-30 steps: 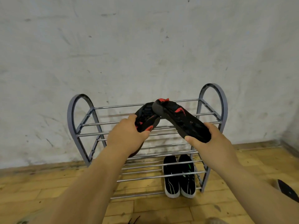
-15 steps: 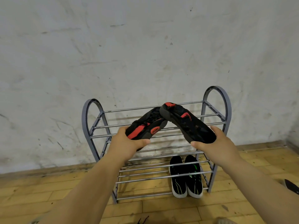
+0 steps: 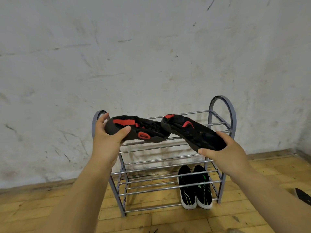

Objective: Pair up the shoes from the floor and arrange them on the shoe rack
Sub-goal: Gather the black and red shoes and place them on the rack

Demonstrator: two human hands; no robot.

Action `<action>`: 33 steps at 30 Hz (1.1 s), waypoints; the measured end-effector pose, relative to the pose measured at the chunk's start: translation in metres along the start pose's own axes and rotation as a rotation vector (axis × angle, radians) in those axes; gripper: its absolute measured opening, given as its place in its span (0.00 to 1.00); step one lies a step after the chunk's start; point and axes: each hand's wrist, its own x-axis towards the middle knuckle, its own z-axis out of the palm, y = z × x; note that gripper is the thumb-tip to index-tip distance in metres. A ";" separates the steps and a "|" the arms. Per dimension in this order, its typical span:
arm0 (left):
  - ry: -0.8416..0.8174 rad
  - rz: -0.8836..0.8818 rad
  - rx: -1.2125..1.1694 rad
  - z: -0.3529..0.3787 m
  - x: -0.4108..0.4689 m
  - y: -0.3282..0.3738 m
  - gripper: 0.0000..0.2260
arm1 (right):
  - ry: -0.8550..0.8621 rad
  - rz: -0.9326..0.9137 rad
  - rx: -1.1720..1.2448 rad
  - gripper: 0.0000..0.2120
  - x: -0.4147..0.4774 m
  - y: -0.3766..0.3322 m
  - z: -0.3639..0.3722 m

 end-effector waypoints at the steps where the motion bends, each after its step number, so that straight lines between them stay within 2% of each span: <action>1: -0.014 0.010 -0.029 -0.002 0.000 0.005 0.31 | 0.014 -0.001 0.004 0.42 -0.002 -0.001 -0.001; 5: -0.056 -0.022 -0.150 -0.012 0.000 0.016 0.24 | 0.039 -0.026 0.020 0.39 -0.007 -0.005 -0.006; 8: -0.080 -0.058 -0.145 -0.015 -0.002 0.017 0.19 | 0.018 -0.074 0.009 0.39 -0.011 -0.008 -0.013; 10: -0.125 -0.089 -0.085 -0.013 -0.007 0.016 0.17 | -0.004 -0.109 -0.037 0.40 -0.013 -0.010 -0.017; 13: -0.250 -0.080 0.175 -0.010 -0.019 0.008 0.15 | -0.059 -0.196 -0.161 0.41 -0.018 -0.012 -0.022; 18: -0.577 -0.016 0.494 -0.001 -0.033 -0.005 0.19 | -0.224 -0.397 -0.417 0.46 -0.024 -0.012 -0.024; 22: -0.743 0.053 0.682 0.005 -0.038 -0.011 0.25 | -0.366 -0.498 -0.534 0.48 -0.028 -0.011 -0.019; 27: -0.882 -0.044 0.646 0.016 -0.048 -0.014 0.31 | -0.401 -0.636 -0.631 0.55 -0.034 -0.015 -0.018; 33: -0.979 -0.134 0.644 0.034 -0.063 -0.009 0.25 | -0.408 -0.951 -0.745 0.53 -0.042 -0.025 -0.017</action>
